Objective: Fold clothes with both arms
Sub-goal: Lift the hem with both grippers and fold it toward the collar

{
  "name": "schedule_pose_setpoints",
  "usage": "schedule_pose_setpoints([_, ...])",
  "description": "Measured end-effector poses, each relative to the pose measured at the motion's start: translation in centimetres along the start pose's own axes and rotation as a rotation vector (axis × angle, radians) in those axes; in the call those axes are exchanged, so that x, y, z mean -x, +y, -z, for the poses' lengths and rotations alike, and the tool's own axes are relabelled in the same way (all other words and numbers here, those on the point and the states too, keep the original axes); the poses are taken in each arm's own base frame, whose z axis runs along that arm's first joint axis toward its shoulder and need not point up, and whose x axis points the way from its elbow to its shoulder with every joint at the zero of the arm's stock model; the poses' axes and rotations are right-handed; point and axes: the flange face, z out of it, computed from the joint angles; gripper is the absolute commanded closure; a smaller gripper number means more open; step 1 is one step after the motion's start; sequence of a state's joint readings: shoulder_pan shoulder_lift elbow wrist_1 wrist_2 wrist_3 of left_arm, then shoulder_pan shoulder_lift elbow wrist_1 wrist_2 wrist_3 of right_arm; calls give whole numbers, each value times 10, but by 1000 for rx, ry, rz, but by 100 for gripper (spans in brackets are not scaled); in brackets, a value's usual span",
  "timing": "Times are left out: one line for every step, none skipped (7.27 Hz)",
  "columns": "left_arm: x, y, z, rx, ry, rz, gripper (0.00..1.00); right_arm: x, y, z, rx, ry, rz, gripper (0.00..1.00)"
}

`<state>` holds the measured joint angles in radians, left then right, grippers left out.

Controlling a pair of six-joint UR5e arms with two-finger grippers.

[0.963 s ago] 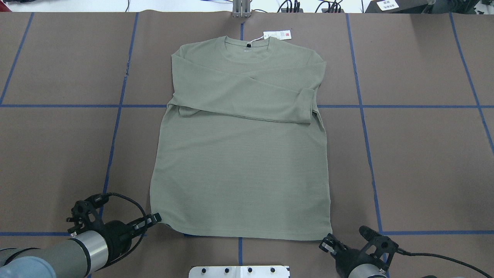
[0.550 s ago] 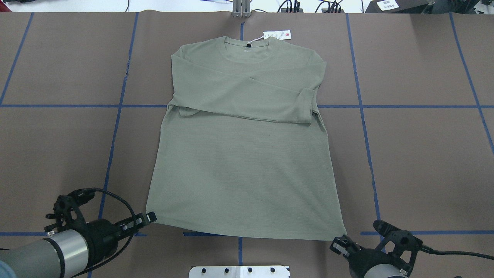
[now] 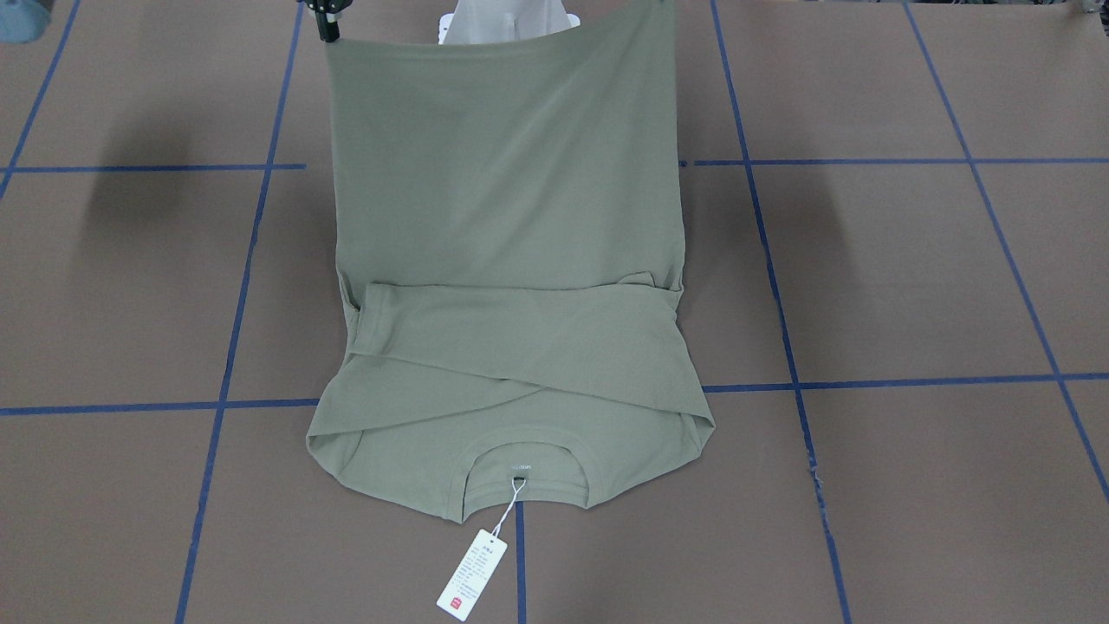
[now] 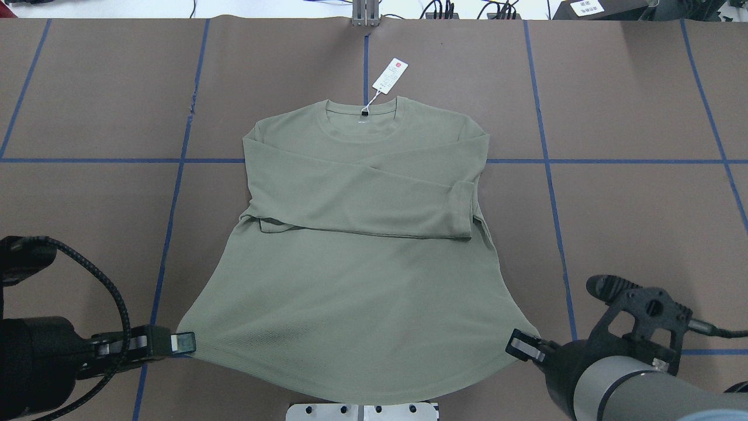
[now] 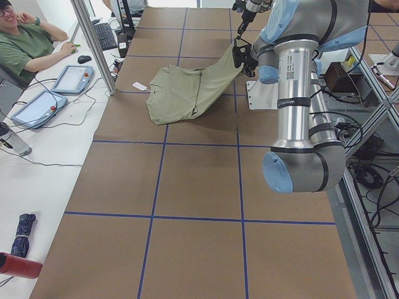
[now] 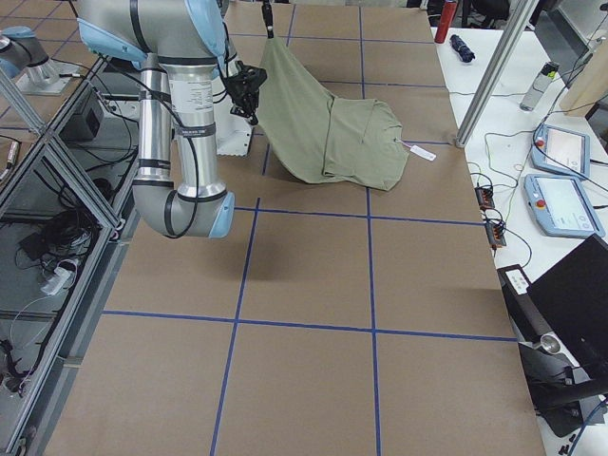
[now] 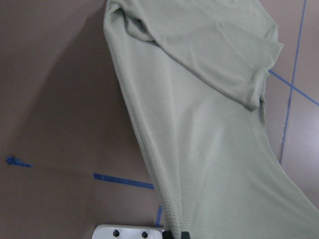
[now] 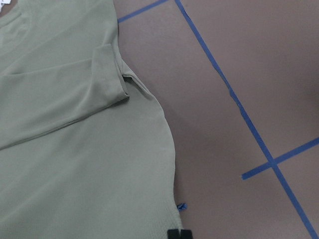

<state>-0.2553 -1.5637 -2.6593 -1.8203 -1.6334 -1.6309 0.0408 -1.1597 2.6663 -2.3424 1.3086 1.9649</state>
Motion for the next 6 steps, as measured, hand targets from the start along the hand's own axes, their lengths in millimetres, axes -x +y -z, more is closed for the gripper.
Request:
schedule_pose_setpoints([-10,-19,-15,-25,-23,-62,100,12,-19,6,-22,-10,52,100])
schedule_pose_setpoints([-14,-46,-43,-72,-64,-116,100,26,-39,2,-59,-17,94,100])
schedule_pose_setpoints([-12,-74,-68,-117,-114,-163,100,49,-61,-19,-96,-12,114,100])
schedule_pose_setpoints([-11,-102,-86,-156,-154,-195,100,77,-86,-53,-115,-9,118,100])
schedule_pose_setpoints([-14,-131,-99,-194,-182,-221,100,98,-117,-88,-125,-13,120,100])
schedule_pose_setpoints([-15,-157,-104,-220,-204,-240,100,107,-149,-111,-138,-11,126,100])
